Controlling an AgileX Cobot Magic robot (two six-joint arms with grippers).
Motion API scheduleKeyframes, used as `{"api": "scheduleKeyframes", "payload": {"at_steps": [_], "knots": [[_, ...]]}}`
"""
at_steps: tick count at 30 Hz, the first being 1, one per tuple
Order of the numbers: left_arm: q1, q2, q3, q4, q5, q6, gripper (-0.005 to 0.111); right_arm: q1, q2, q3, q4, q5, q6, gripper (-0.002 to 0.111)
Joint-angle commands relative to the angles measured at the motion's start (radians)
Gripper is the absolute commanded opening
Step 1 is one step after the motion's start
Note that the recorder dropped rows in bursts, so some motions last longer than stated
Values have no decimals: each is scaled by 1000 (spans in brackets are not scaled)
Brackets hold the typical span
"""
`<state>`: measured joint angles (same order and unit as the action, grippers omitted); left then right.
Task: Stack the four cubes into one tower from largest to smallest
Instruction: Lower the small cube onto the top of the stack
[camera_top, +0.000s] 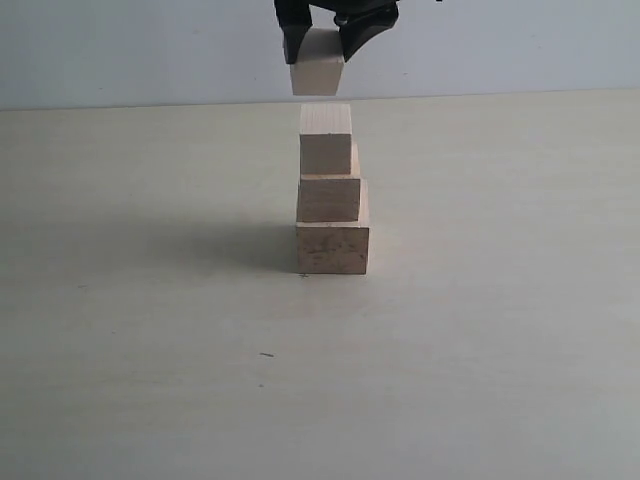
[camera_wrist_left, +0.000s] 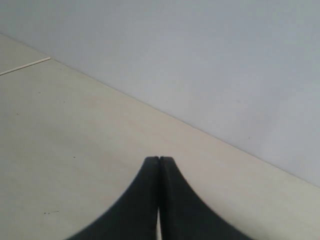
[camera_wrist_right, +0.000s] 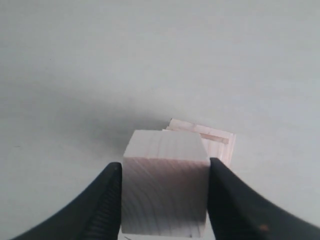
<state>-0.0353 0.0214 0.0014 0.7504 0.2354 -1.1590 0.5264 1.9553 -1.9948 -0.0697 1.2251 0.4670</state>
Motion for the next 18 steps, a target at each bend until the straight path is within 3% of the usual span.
{"api": "scheduleKeyframes", "payload": {"at_steps": [1,18], "knots": [[-6,4,-1,4,-4,4,0,-6,4,41,-7,-4,-11,0],[-6,4,-1,4,-4,4,0,-6,26,56,-55,-4,-10,0]]}}
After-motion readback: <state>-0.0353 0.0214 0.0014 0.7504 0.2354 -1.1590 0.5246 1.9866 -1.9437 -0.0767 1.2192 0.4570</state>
